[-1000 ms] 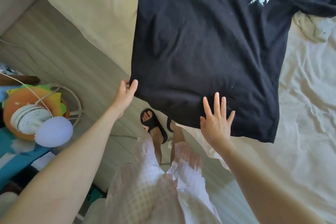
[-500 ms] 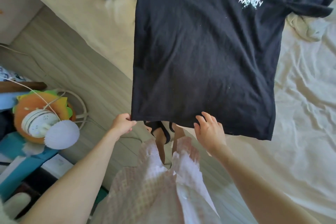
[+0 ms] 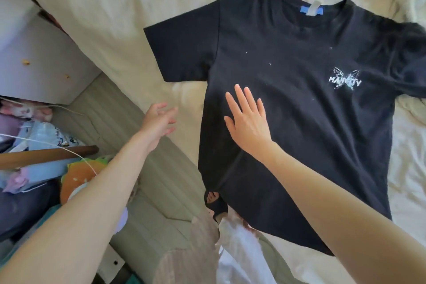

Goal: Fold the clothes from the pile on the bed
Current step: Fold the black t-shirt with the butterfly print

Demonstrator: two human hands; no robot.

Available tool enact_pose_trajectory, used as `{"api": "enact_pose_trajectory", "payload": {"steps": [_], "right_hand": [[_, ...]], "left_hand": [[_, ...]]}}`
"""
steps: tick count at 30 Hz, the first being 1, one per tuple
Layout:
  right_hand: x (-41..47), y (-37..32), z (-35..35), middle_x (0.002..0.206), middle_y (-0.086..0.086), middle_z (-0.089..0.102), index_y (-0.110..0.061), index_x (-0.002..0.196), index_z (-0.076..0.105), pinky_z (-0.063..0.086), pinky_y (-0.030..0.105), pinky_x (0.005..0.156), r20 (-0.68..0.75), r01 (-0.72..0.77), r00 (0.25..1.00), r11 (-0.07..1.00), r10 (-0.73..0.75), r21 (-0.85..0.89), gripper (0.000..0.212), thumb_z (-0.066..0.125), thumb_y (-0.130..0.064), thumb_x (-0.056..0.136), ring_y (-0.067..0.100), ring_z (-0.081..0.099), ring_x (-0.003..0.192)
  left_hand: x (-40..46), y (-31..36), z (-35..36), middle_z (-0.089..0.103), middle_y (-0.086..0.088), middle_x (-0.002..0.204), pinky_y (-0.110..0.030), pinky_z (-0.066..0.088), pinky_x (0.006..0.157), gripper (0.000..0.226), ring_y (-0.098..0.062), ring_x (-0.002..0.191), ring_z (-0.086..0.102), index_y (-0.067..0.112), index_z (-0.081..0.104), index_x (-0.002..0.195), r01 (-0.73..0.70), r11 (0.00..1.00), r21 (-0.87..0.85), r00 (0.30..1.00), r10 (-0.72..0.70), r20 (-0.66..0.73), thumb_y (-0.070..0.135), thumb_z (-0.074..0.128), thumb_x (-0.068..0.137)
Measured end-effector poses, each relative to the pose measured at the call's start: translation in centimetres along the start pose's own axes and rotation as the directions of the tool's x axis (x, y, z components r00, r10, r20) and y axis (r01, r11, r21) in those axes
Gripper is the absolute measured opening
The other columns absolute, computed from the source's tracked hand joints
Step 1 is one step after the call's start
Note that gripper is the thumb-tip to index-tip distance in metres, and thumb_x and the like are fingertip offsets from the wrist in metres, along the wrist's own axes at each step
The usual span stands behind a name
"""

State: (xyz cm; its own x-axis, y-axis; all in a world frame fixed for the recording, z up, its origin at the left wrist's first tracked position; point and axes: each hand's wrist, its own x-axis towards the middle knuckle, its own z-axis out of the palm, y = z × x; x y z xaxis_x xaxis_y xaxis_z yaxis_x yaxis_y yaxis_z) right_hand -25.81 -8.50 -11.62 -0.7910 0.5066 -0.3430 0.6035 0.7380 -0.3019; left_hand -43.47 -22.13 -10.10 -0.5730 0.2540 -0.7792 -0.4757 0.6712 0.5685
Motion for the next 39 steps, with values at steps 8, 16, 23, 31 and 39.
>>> {"api": "enact_pose_trajectory", "payload": {"steps": [8, 16, 23, 31, 39], "right_hand": [[8.9, -2.4, 0.7, 0.16, 0.004, -0.002, -0.018, 0.152, 0.008, -0.004, 0.047, 0.116, 0.122, 0.141, 0.983, 0.99, -0.137, -0.029, 0.061, 0.029, -0.044, 0.101, 0.022, -0.007, 0.147], [7.1, 0.1, -2.3, 0.15, -0.007, 0.036, -0.022, 0.142, 0.04, 0.023, 0.021, 0.112, 0.179, -0.197, 0.979, 0.653, 0.094, 0.731, 0.042, 0.035, -0.033, 0.102, 0.007, 0.034, 0.136], [4.0, 8.1, -6.6, 0.129, -0.001, 0.059, -0.021, 0.135, 0.047, 0.047, 0.029, 0.091, 0.417, -0.36, 0.714, -0.216, 0.563, 0.908, 0.044, 0.027, -0.042, 0.101, 0.008, 0.061, 0.105], [9.3, 12.4, -8.3, 0.139, -0.005, 0.048, -0.018, 0.138, 0.045, 0.031, 0.017, 0.1, 0.056, -0.375, 0.78, 0.394, 0.624, 0.839, 0.047, 0.045, -0.04, 0.097, 0.006, 0.044, 0.124], [20.9, 7.4, -9.9, 0.061, -0.006, 0.044, -0.02, 0.06, 0.04, 0.037, 0.03, 0.068, 0.044, -0.195, 0.978, 0.825, 0.203, 0.53, 0.048, 0.053, -0.056, 0.088, 0.013, 0.045, 0.062]], "left_hand": [[6.3, 6.2, 1.2, 0.06, -0.011, 0.109, -0.038, 0.054, 0.076, 0.041, -0.022, 0.097, 0.06, 0.004, 0.05, 0.114, 0.283, 0.725, -0.628, 0.951, -0.296, 0.087, 0.027, 0.069, 0.086], [2.5, 9.7, 5.1, 0.069, 0.003, 0.094, -0.021, 0.054, 0.072, 0.016, -0.012, 0.088, 0.066, 0.019, 0.066, 0.088, -0.227, 0.878, -0.42, 0.928, 0.064, -0.368, 0.005, 0.06, 0.088], [-2.4, 8.9, 15.1, 0.058, -0.011, 0.099, -0.029, 0.046, 0.08, 0.022, -0.022, 0.089, 0.057, 0.004, 0.066, 0.108, -0.725, 0.425, 0.542, 0.574, 0.807, 0.137, 0.004, 0.061, 0.086], [-0.2, 5.2, 13.9, 0.057, -0.011, 0.102, -0.04, 0.048, 0.079, 0.022, -0.029, 0.094, 0.054, 0.006, 0.062, 0.106, -0.534, 0.43, 0.728, 0.685, 0.725, 0.075, 0.013, 0.065, 0.085], [3.5, 6.1, 12.8, 0.062, -0.003, 0.11, -0.035, 0.047, 0.093, 0.03, -0.02, 0.103, 0.058, 0.009, 0.058, 0.11, -0.084, 0.98, 0.178, 0.992, 0.1, -0.082, 0.032, 0.06, 0.09]]}}
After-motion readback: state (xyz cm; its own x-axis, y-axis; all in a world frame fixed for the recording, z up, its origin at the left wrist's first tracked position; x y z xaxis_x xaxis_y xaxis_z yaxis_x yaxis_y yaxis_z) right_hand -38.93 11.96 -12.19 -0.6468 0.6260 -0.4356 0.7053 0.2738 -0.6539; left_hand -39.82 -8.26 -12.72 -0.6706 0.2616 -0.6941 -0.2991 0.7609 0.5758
